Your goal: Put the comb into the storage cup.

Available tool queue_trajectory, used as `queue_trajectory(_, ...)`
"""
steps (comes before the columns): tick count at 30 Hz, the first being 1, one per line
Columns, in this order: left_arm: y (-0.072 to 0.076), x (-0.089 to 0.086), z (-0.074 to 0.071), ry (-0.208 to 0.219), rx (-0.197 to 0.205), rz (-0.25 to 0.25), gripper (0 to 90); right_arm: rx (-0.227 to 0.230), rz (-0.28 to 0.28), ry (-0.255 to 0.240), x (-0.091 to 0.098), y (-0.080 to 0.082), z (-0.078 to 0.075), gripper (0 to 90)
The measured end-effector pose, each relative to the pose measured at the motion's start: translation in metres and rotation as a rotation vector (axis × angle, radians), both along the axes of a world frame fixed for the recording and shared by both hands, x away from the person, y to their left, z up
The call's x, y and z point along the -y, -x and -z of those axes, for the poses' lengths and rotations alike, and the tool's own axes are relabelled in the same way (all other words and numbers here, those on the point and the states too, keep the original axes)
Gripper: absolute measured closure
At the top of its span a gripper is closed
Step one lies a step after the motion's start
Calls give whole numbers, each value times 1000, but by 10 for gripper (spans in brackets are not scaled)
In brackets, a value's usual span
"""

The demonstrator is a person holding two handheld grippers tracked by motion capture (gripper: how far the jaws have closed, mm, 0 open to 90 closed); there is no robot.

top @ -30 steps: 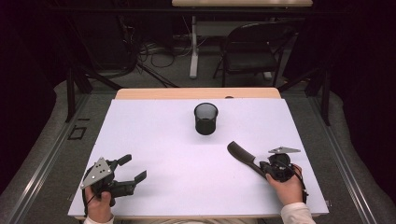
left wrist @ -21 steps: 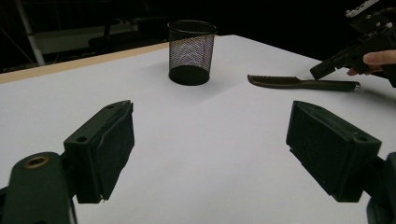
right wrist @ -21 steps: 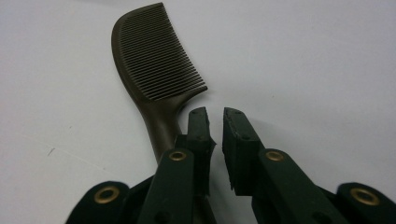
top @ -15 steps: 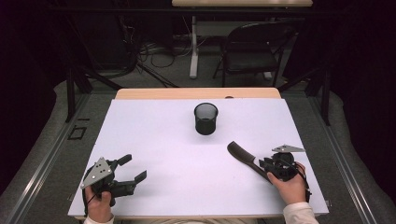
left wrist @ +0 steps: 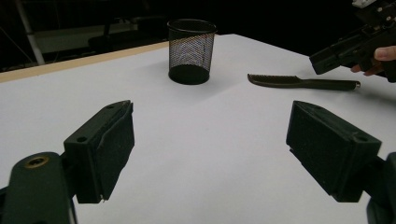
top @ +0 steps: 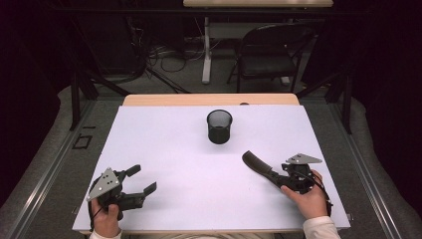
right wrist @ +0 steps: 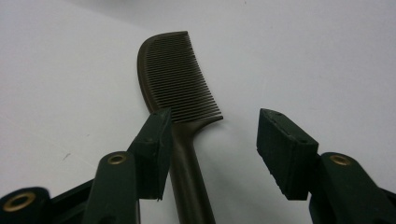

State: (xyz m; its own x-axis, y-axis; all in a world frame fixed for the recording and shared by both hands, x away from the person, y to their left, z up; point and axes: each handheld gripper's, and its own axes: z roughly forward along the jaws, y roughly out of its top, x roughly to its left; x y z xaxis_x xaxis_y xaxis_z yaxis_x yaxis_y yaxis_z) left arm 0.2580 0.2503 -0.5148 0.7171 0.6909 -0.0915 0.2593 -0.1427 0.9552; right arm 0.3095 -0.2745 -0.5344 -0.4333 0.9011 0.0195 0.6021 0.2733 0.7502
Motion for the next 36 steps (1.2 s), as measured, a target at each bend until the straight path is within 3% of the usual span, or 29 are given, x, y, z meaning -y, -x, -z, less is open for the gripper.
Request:
queue_trajectory(2,0,0,0,1,0,-1,156,-2,1,6,-2,0,-2,437)
queue_trajectory(9,0,1,0,-8,-3,2,156,-16,-43,-48,-5,-4,-7,375)
queue_trajectory(17,0,2,1,-6,-4,-1,156,-53,-74,24,-1,-9,-11,299)
queue_trajectory(36,0,2,1,-13,-3,-1,156,-135,-158,135,-8,-19,-15,304)
